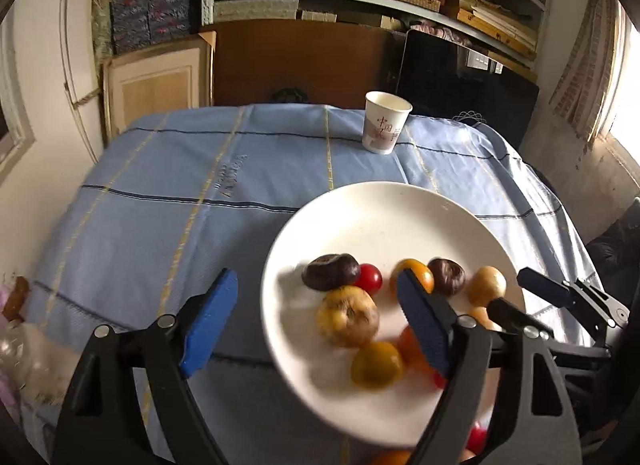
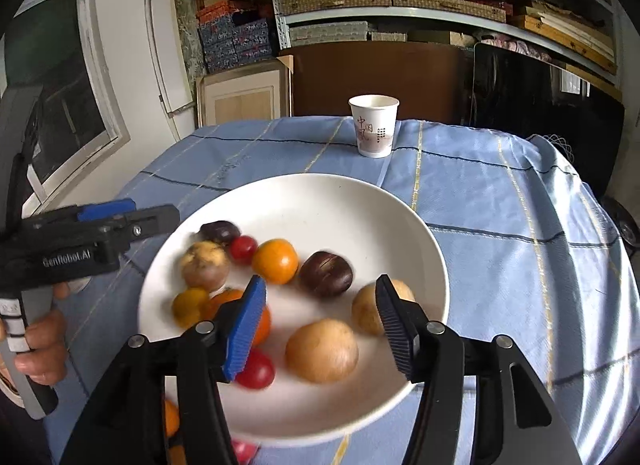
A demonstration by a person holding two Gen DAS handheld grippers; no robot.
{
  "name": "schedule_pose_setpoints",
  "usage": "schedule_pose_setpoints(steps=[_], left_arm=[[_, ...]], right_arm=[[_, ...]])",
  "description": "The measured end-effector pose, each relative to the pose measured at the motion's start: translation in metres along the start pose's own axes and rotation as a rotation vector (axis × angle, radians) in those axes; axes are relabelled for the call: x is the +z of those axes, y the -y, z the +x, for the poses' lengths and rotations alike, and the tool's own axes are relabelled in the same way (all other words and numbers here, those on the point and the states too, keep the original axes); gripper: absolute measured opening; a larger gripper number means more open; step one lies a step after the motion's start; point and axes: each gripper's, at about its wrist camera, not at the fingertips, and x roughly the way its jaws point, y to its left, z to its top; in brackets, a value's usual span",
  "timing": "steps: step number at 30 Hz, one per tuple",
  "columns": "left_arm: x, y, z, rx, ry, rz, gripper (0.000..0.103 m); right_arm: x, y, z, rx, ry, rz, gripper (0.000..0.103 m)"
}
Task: Organize fruits
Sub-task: 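Open and withdraw both tools from the plate, then grasp another dark purple fruit with the right tool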
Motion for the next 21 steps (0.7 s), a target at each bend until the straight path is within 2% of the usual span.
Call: schedule_pose_setpoints(steps=[3, 8, 15, 19, 21], left_arm=[[-0.015, 0.007, -0.023, -0.026, 0.012, 0.017, 0.087], [-0.068, 0.009, -0.052, -0.057, -0.001, 0.046, 0.087], [-0.135, 0.002, -0.081, -0.108, -0.01, 0.04, 0.087], [-0.159, -0.003, -0.082, -0.133, -0.051, 0.019, 0.087], [-0.167, -0.002, -0.081, -0.123, -0.062, 0.034, 0.087]], right_arm=[[-0.021, -0.004, -0.024, 0.017, 0.019, -0.035, 0.059], [-0.068, -0.004, -0.066, 0.109, 0.021, -0.065, 0.059], [-0.115, -0.014, -0.092, 0.161, -0.055, -0.15, 0.059], [-0.131, -0.018, -0.098, 0.174, -0.095, -0.188, 0.059], [-0.137, -0.02, -0.098, 0.185, -0.114, -0.207, 0.059]])
